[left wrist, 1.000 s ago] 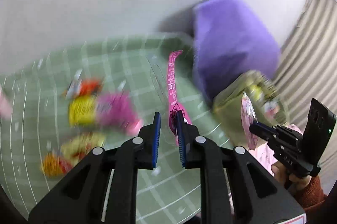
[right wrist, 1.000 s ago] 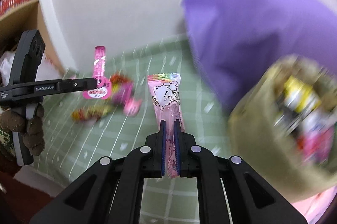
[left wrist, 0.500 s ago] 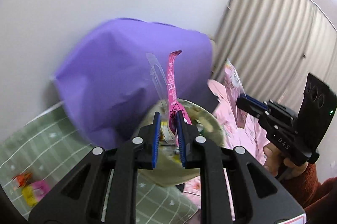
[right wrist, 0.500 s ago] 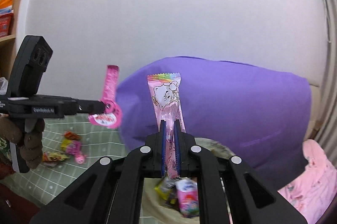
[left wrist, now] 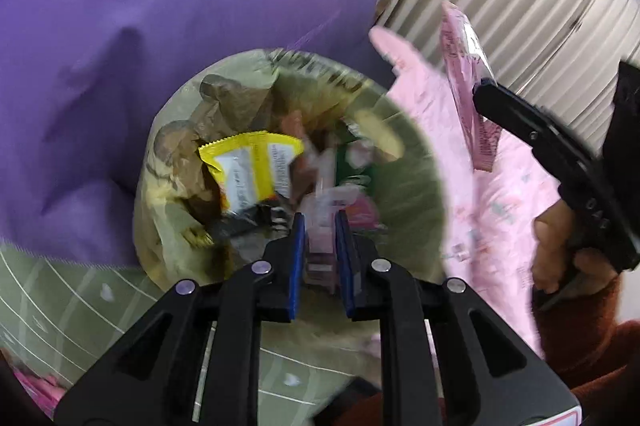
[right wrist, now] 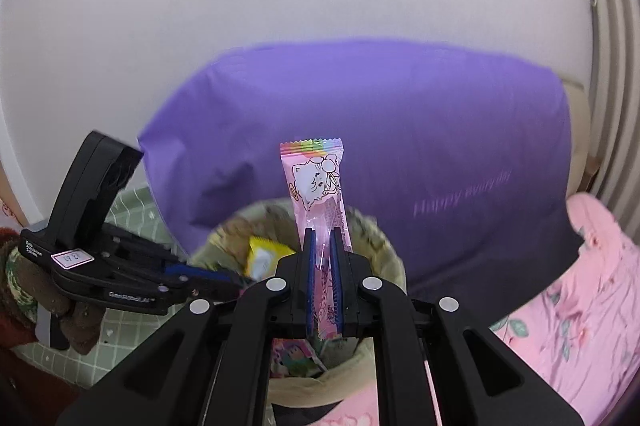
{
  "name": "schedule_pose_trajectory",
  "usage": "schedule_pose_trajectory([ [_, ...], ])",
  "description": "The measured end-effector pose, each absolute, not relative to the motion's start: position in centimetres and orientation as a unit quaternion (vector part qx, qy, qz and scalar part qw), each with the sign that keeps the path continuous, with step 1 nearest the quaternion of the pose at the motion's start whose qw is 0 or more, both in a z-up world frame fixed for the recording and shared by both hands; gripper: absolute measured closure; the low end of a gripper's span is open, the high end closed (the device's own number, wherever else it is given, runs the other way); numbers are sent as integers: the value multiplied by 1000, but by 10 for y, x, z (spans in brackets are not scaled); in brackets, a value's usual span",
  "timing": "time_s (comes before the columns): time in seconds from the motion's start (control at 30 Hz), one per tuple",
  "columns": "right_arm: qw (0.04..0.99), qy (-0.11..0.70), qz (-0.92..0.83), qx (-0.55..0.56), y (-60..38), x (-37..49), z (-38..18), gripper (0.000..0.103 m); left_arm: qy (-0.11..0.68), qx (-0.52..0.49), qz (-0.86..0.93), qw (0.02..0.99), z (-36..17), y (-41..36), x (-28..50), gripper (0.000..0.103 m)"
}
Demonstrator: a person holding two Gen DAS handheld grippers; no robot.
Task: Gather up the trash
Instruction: 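Carry the pink candy stick and pink lollipop over the bin, then open both tools to drop the candies into the bin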
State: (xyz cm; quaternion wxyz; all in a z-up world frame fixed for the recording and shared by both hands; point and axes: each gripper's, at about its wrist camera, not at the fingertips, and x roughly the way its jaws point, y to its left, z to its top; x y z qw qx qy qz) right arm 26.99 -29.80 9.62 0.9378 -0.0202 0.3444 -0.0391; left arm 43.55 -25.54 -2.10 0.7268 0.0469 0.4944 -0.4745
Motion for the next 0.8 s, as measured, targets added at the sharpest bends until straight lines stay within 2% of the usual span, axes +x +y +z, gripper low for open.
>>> schedule_pose_trajectory([
  [0.1, 928, 372, -28, -3, -305, 287, 71, 94, 491, 95, -440, 746, -31, -265, 441, 88],
  [0.33, 907, 421, -24, 3, -317, 321, 25, 94, 479, 111, -430, 757, -29, -267, 440, 89],
  [0.6, 898, 440, -22, -12, -309, 321, 22, 94, 476, 88, -434, 760, -23, -252, 420, 89],
  [0.8, 907, 419, -28, -20, -296, 305, 35, 94, 453, 42, -424, 783, -6, -235, 415, 89],
])
